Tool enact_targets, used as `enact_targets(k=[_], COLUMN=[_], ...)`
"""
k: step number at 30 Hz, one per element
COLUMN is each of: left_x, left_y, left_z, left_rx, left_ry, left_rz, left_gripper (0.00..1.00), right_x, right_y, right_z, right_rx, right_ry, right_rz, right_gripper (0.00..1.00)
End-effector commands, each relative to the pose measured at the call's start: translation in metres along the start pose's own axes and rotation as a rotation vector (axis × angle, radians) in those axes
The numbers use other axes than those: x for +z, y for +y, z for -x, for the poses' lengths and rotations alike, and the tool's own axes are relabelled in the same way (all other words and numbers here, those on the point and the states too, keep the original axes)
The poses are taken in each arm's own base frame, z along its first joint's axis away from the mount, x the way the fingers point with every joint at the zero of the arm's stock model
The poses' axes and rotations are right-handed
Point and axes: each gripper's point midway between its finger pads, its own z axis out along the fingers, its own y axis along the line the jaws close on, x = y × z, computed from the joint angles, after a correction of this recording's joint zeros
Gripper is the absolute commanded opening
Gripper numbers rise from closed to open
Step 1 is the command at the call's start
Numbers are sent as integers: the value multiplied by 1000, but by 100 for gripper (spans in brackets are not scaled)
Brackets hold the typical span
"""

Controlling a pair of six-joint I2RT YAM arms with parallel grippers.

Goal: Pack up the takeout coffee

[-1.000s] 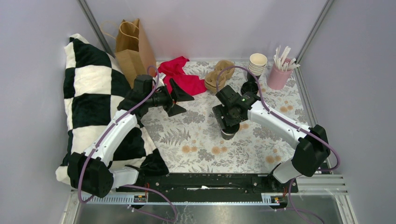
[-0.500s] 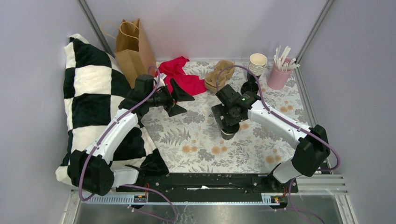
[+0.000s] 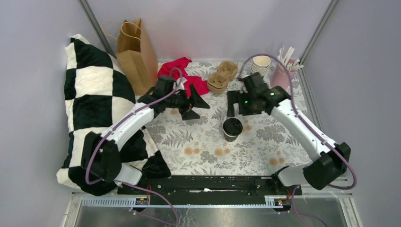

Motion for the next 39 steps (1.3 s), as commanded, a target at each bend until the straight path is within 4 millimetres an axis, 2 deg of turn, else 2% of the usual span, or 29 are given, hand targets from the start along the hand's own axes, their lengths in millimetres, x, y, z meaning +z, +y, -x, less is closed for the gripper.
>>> enact_targets(k=[1,4,5,9,12,16,20,25,33,39], left_x=[34,61,69,90,99,106,107,116,129,134], left_y=[-10,-4,1,7,9,13,13,12,21,20], left_z=[-10,-31,-37,-50,-55,-57,-56,-60,-65,-65], left_rx=[112,114,101,84,73,53,53,53,44,58], left_ry=[65,166,198,276,298,317,318,335,349,341], left_rz=[-2,-1,1,-9,-26,-37,-40,-37,-6,-5], left_gripper=[86,83,81,74,67,59,60,59,57,57], right_x=[-17,-15,-11,-2,13,26,28,29,39,42], right_y=[-24,-50,-56,-57,-57,-58,-55,-56,-61,-61], right_z=[11,8,0,-5,-17,-25,-27,-33,-41,-42], right_rx=[186,318,366,486,552,676,704,685,666,672], right_ry=[-51,-59,-41,-61,-55,-43,-45,-28,3,14], right_rz=[150,232,263,426,493,619,667,651,623,632], right_gripper=[100,96,94,89,84,75,76,77,71,61])
